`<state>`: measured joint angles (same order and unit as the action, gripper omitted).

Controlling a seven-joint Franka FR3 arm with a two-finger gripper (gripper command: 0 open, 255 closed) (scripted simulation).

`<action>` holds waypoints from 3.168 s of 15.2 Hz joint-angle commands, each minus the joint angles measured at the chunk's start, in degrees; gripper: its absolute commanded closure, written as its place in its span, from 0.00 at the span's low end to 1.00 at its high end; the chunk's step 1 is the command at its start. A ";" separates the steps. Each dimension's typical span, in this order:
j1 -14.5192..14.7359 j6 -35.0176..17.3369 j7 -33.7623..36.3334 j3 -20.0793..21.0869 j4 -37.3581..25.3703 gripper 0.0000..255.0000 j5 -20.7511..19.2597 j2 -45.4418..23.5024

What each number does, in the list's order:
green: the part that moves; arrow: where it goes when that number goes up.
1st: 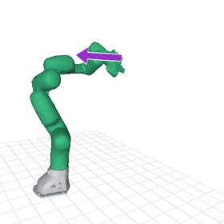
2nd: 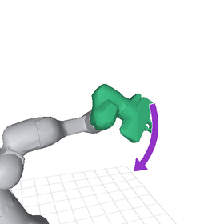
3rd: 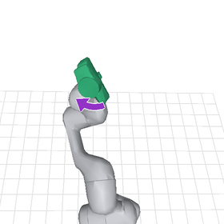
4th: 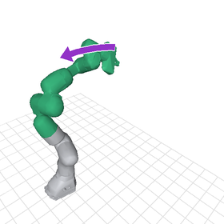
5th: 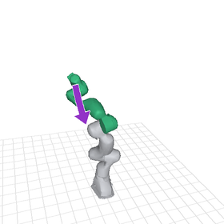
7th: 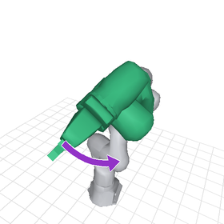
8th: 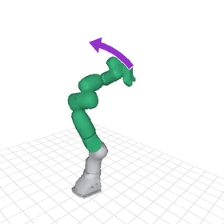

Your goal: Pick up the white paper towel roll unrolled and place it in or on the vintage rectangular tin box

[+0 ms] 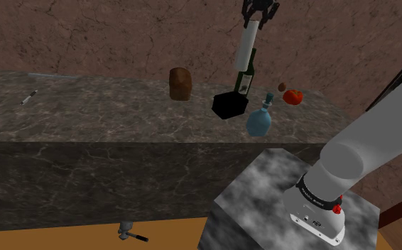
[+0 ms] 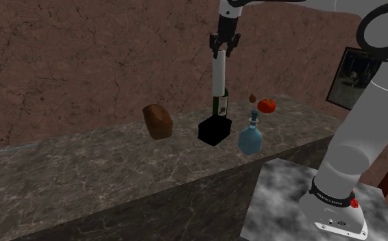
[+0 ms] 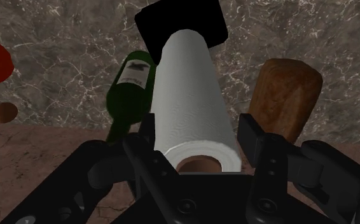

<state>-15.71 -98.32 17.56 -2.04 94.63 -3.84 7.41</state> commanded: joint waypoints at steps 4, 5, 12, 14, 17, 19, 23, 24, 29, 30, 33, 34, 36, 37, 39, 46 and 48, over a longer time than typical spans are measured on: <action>-0.40 -3.43 -0.83 -0.57 4.30 1.00 0.05 0.90; -0.40 -4.23 -0.78 -0.58 5.29 1.00 0.03 1.09; -0.44 -9.74 -0.45 -0.62 11.72 1.00 -0.11 2.01; -0.45 -11.29 -0.36 -0.63 13.42 1.00 -0.15 2.16; -0.46 -13.61 -0.22 -0.65 15.86 1.00 -0.21 2.28; -0.48 -15.15 -0.13 -0.66 17.42 1.00 -0.26 2.29; -0.51 -18.22 0.05 -0.70 20.38 1.00 -0.35 2.18; -0.51 -18.98 0.09 -0.71 21.09 1.00 -0.37 2.12; -0.56 -23.22 0.34 -0.75 24.78 1.00 -0.51 1.56; -0.56 -23.22 0.34 -0.75 24.79 1.00 -0.51 1.58; -0.56 -23.22 0.34 -0.75 24.78 1.00 -0.51 1.56; -0.56 -23.22 0.34 -0.75 24.78 1.00 -0.51 1.56; -0.56 -23.22 0.34 -0.75 24.78 1.00 -0.51 1.56; -0.56 -23.22 0.34 -0.75 24.78 1.00 -0.51 1.56; -0.56 -23.22 0.34 -0.75 24.78 0.00 -0.51 1.56; -0.41 -17.66 0.32 -0.52 21.22 0.00 -0.42 3.56; -0.37 -16.19 0.31 -0.46 20.17 0.00 -0.40 3.98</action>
<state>-16.07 -115.71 18.02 -2.47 115.71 -4.28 11.16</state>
